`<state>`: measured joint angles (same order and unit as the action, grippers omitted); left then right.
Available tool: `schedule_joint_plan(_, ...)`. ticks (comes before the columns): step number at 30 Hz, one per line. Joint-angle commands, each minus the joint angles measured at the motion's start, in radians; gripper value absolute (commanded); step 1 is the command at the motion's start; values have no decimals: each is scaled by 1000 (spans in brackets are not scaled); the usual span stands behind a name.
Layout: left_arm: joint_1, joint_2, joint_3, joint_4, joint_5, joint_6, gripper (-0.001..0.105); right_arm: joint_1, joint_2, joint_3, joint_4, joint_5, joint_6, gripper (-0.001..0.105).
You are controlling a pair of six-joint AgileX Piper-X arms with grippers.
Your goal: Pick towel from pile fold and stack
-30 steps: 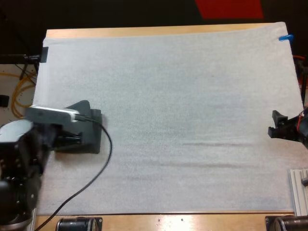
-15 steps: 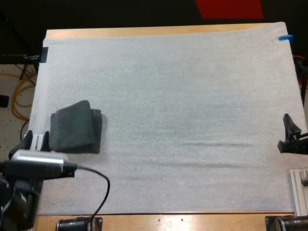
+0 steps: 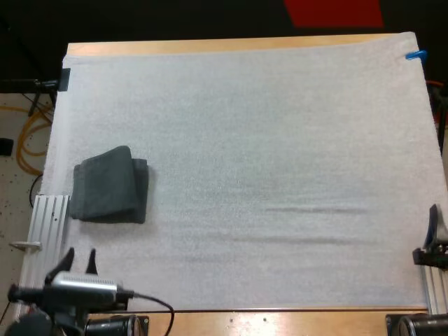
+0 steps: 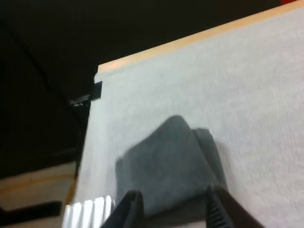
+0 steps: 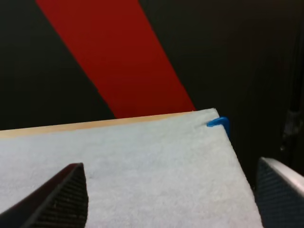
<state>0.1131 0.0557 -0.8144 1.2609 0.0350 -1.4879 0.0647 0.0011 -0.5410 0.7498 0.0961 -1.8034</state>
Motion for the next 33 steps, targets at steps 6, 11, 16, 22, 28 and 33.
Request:
schedule_joint_plan(6,-5,-180,90,166,7,-61,30,-2,-44,47,77,18,29,71)
schedule_joint_plan(11,1,-207,100,280,24,-63,30,-2,-44,46,76,18,29,71)
schedule_joint_plan(16,1,-210,100,119,49,-100,30,-2,-44,46,76,-40,25,71)
schedule_joint_plan(22,1,-209,124,-88,69,-160,30,-2,-40,46,112,-197,-4,71)
schedule_joint_plan(28,1,-208,198,-167,69,-191,30,-2,-40,46,218,-208,-17,71)
schedule_joint_plan(33,1,-208,276,-195,74,-190,30,-2,-40,46,219,-207,-17,71)
